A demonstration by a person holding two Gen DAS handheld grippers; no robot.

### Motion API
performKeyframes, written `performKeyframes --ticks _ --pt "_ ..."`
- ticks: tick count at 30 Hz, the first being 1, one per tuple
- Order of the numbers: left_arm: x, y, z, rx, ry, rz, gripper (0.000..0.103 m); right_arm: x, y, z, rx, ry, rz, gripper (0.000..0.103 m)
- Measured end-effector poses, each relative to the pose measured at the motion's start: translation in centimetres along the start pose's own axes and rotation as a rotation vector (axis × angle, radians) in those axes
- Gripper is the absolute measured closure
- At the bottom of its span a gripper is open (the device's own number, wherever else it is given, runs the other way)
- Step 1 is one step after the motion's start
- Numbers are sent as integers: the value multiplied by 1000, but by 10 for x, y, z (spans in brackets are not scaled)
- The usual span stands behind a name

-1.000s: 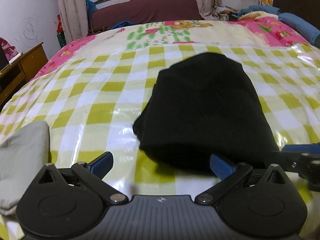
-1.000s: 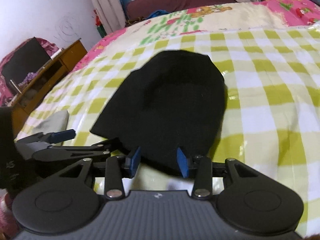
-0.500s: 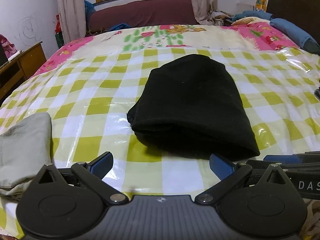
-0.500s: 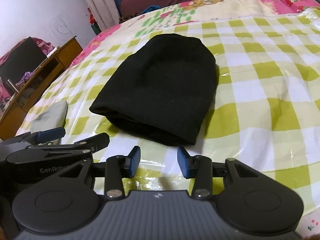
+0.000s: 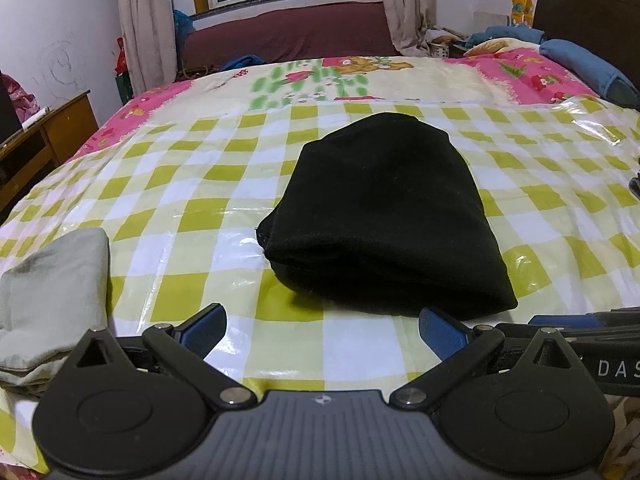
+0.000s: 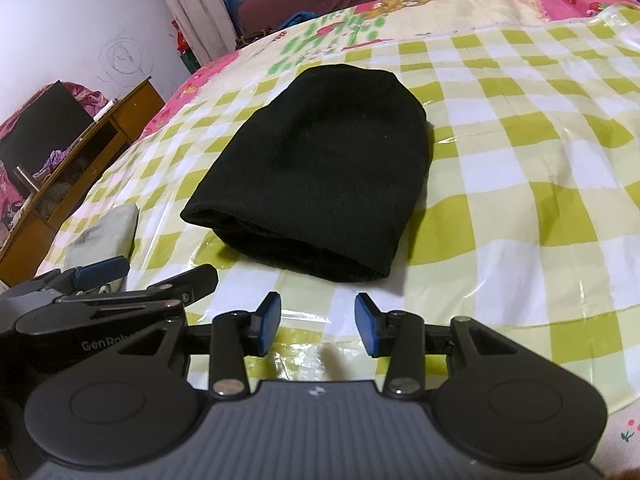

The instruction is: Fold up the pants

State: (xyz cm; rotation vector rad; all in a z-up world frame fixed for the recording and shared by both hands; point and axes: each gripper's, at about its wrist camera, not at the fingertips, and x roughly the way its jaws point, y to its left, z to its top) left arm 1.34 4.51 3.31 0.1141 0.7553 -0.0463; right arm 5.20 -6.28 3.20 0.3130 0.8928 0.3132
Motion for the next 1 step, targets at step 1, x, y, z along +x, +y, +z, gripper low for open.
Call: performKeyframes --ticks 1 --pt "0 -1 0 2 -1 3 0 0 0 0 1 1 0 61"
